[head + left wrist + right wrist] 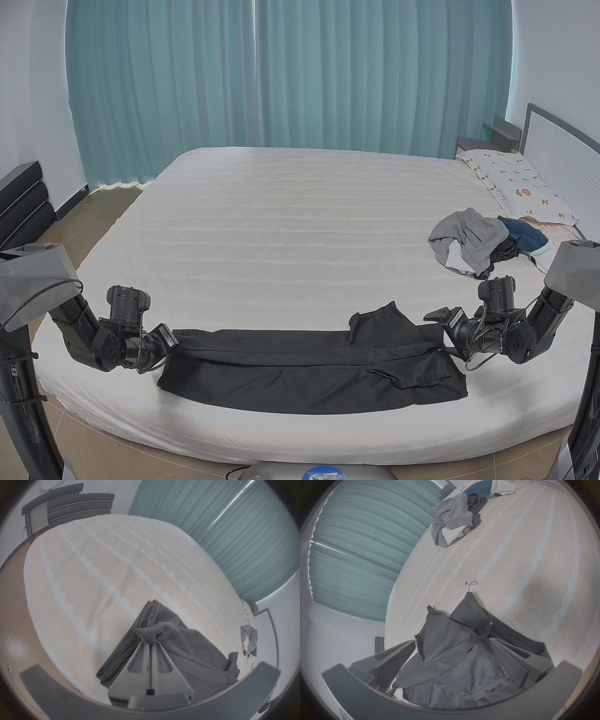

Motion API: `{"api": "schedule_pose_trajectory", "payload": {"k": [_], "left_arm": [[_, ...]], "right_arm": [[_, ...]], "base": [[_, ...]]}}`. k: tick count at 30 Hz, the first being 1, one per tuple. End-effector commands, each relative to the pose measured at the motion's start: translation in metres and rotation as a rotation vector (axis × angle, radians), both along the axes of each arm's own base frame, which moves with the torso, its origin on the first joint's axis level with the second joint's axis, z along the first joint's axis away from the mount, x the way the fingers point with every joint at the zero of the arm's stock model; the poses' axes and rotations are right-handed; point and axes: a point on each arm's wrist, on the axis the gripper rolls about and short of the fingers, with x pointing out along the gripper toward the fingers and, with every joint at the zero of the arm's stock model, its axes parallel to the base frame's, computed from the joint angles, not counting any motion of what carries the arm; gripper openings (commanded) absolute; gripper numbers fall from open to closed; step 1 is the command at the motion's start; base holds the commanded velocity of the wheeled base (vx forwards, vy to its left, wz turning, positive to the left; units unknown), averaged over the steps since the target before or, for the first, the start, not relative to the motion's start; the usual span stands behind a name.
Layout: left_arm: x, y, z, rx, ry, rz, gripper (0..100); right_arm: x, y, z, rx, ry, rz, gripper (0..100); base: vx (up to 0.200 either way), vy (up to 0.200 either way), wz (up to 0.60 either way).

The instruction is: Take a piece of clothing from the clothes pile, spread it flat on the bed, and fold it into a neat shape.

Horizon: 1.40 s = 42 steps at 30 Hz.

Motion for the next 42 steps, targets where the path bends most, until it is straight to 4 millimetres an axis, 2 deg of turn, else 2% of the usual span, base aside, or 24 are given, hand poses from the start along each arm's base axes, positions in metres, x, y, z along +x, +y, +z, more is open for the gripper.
{"api": "schedule_pose_trajectory", "payload": {"k": [1,7,10,12,17,36,37,42], "left_arm": [[-0.004,-0.001,-0.005,-0.003,0.014,0.000,0],[-0.002,-0.001,-0.004,-0.032,0.006,0.026,0],[-0.002,-0.001,-0.004,-0.033,0.007,0.027,0],[-0.002,-0.001,-0.005,-0.032,0.009,0.026,0],[-0.001,-0.001,-0.006,-0.033,0.011,0.027,0],[-0.001,-0.001,-0.005,-0.033,0.006,0.025,0],[-0.001,-0.001,-0.005,-0.033,0.006,0.025,0],[0.001,-0.001,-0.003,-0.033,-0.003,0.028,0]], "right_arm": [[-0.002,0.010,0.000,-0.003,0.001,0.009,100],[0.003,0.035,0.011,0.043,-0.045,0.001,100],[0.003,0.044,0.006,0.042,-0.032,0.023,100],[0.001,0.048,-0.005,0.031,-0.002,0.033,100],[-0.001,0.049,-0.025,-0.017,0.045,0.014,100],[0.014,0.046,-0.028,-0.073,0.009,-0.058,100],[0.013,0.046,-0.028,-0.074,0.010,-0.056,0],[0.009,0.049,-0.019,-0.075,-0.003,-0.050,0]], "base": [[0.000,0.000,0.00],[0.000,0.000,0.00],[0.000,0.000,0.00],[0.000,0.000,0.00],[0.000,0.000,0.00],[0.000,0.000,0.00],[0.000,0.000,0.00],[0.000,0.000,0.00]]}}
